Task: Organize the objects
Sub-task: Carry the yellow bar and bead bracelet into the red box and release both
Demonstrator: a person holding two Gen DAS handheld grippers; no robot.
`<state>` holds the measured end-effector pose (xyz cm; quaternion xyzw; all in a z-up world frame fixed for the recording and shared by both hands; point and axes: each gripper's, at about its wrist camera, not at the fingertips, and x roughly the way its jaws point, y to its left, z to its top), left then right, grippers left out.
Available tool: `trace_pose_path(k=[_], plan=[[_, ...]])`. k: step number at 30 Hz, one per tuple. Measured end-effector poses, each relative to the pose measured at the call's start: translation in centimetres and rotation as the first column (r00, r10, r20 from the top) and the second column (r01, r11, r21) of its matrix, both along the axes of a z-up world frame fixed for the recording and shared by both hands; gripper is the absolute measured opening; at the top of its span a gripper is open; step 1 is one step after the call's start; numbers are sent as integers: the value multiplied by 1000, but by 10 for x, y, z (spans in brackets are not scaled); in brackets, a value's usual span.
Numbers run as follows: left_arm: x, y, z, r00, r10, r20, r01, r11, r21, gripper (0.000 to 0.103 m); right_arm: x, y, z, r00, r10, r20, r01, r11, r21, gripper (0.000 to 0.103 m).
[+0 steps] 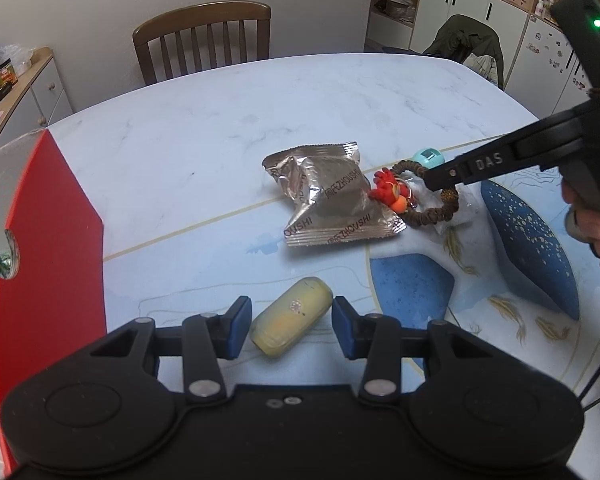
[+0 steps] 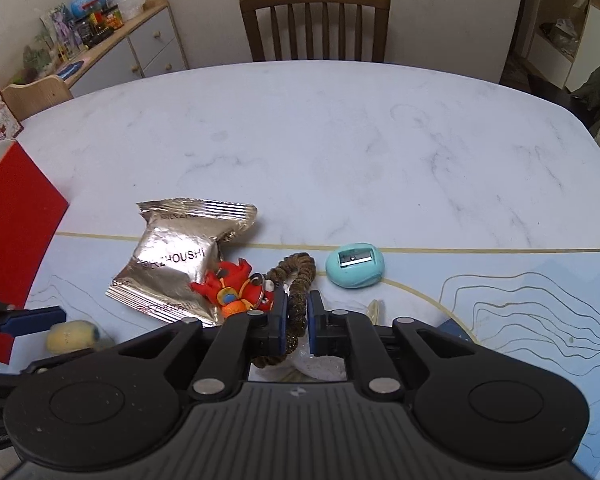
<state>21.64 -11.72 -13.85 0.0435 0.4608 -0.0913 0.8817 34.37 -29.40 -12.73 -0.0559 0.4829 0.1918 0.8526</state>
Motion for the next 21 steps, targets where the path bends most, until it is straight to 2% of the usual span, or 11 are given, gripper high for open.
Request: trace_pose_path(k=[6,8,16,21], plan=[[-7,3,7,1000,18,-6,-18,1000,-13,43,-5,7,-2,999,29,20,-28,999,-36,9],[-10,6,12,1000,24,-9,-25,1000,-17,43,-10,6,4,999,32,36,-31,999,-24,8],[-26,22,42,999,33,4,-33,998,-52,43,-31,-10,52,998,-7,68,-3,991,135,6],[-36,36,59,999,50,16,-49,996,-70,43,-48,-9,88,994,1,108,-24,977,211,6]])
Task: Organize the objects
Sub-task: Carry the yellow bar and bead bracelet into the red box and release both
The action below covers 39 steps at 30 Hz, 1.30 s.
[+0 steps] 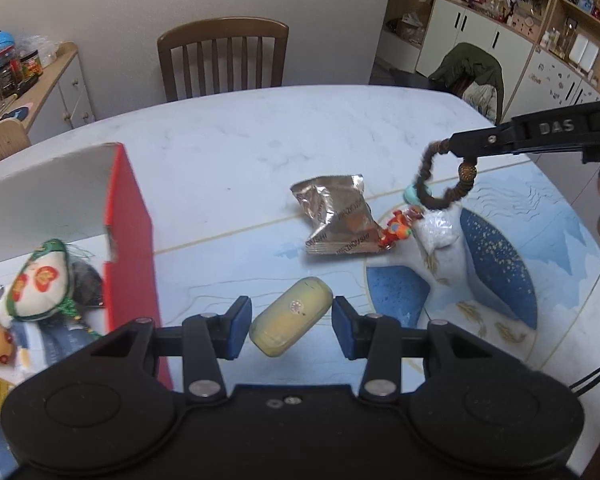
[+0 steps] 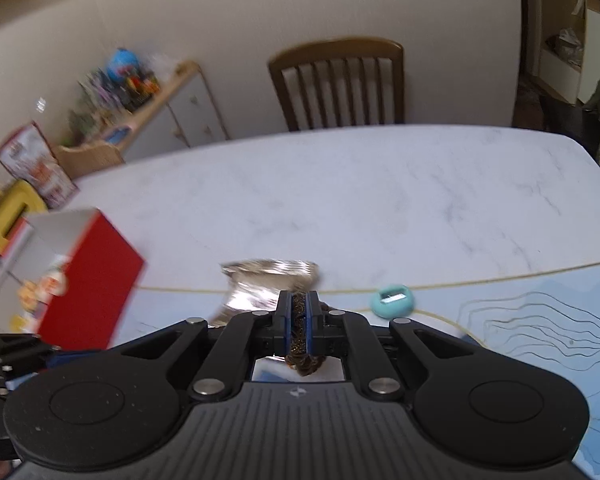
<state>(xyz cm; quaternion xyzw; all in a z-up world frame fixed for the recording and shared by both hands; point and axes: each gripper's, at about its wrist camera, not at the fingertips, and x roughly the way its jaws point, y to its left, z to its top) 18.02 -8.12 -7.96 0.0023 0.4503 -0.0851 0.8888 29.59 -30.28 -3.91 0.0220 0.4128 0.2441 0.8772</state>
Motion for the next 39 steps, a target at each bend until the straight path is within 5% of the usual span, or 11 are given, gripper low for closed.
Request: trace_pose_path(k=[18,39], plan=[[-30,87,50,995,96,36,-96,995,10,43,-60,90,74,979,184,93,-191,979,78,6],[-29,222,53,950,312,25,-313,947,67,43,-96,242,63,921,385,68,-389,918,74,6]])
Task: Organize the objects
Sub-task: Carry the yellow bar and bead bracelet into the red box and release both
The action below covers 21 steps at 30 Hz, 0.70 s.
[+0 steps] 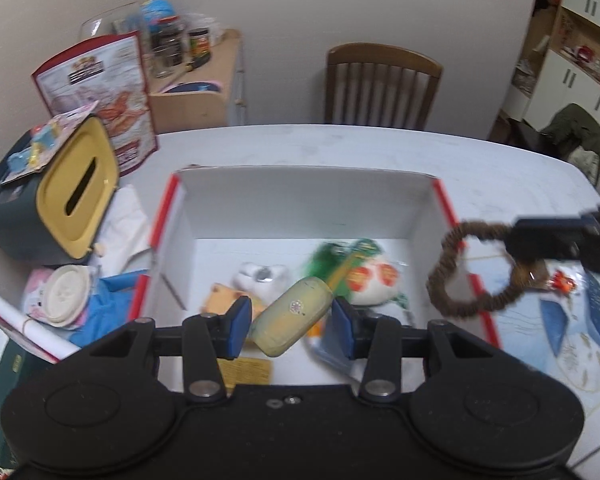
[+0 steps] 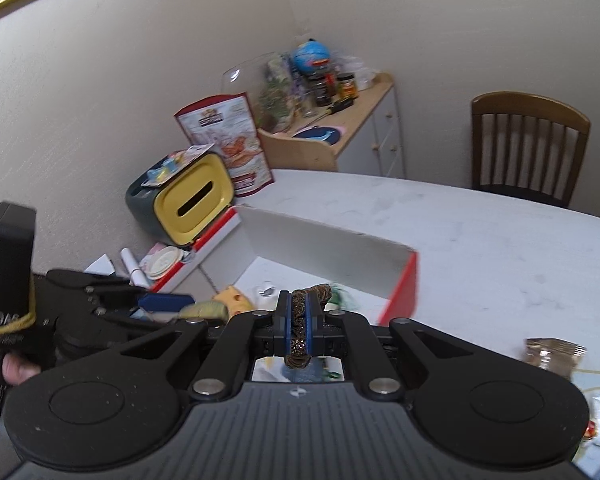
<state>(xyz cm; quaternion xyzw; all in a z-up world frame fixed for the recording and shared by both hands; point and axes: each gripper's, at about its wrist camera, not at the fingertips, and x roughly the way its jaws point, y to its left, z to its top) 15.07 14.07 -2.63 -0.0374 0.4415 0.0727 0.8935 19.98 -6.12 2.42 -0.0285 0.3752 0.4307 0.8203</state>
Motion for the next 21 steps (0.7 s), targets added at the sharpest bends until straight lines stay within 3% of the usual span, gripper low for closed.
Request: trace_pose_path(k=[9,21], plan=[[21,27,-15,999,24,-24,-23,999,22,43,-12,49,-20,997,72,-32,-73,997,-25,6],[59,37,-42,998,31,-48,-29,999,47,42,-10,101,-70,992,115,-50,-120,986,-114,6]])
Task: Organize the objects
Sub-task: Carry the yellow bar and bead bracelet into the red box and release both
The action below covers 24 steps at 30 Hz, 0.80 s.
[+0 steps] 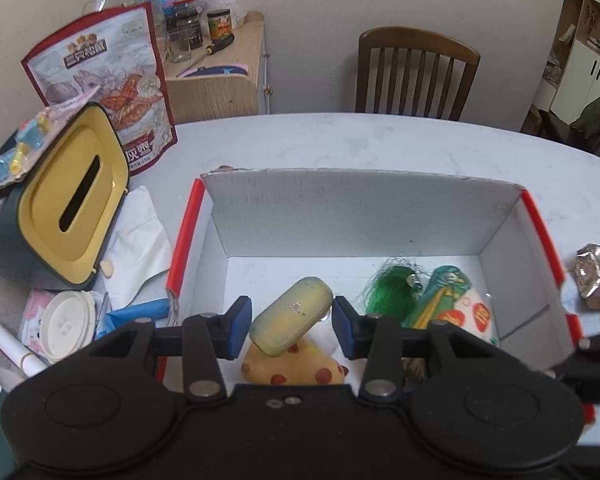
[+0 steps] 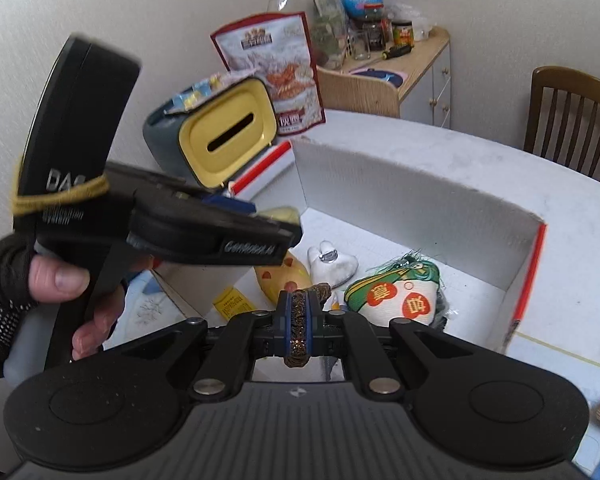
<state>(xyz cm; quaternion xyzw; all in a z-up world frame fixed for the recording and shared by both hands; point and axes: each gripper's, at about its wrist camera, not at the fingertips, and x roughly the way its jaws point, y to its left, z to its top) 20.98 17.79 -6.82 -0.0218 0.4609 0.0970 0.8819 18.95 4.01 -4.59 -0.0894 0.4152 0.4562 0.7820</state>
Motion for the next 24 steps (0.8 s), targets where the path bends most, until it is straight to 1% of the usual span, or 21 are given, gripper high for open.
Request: trace_pose_path(k=[6,10,12,14,17,21,23,24], plan=[[15,1,-18,999,-8,-42,9,1000,13,42,1,7,-16,1000,5,-6,-6,999,-52,6],[22,0,-28,996,-11,-85,14,1000,24,42,-2,11,-25,1000,17,-11,-17,997,-78,6],[25,-1,-32,994,-10,-106,15,999,45,43,-2,11,-26,1000,15,-21,-16,997,-82,6],[27,-2,-33,993,-14,-117,21,998,60,43,-2,10,-27,999,12,-36,-15,997,-78,6],[29,-1,-33,992,-11,-125,19,998,62,43,-2,11,-30,999,14,-39,-18,995,-93,6],[29,-2,-35,991,-3,-136,15,996,86,43,-3,10,-31,999,5,-43,-10,994,-105,7],[29,-1,-35,991,0,-136,11,997,80,42,-2,9,-31,999,-3,-47,-2,994,-106,7],[28,0,-35,991,4,-136,6,997,76,44,-2,7,-30,999,-6,-50,1,995,-102,7]])
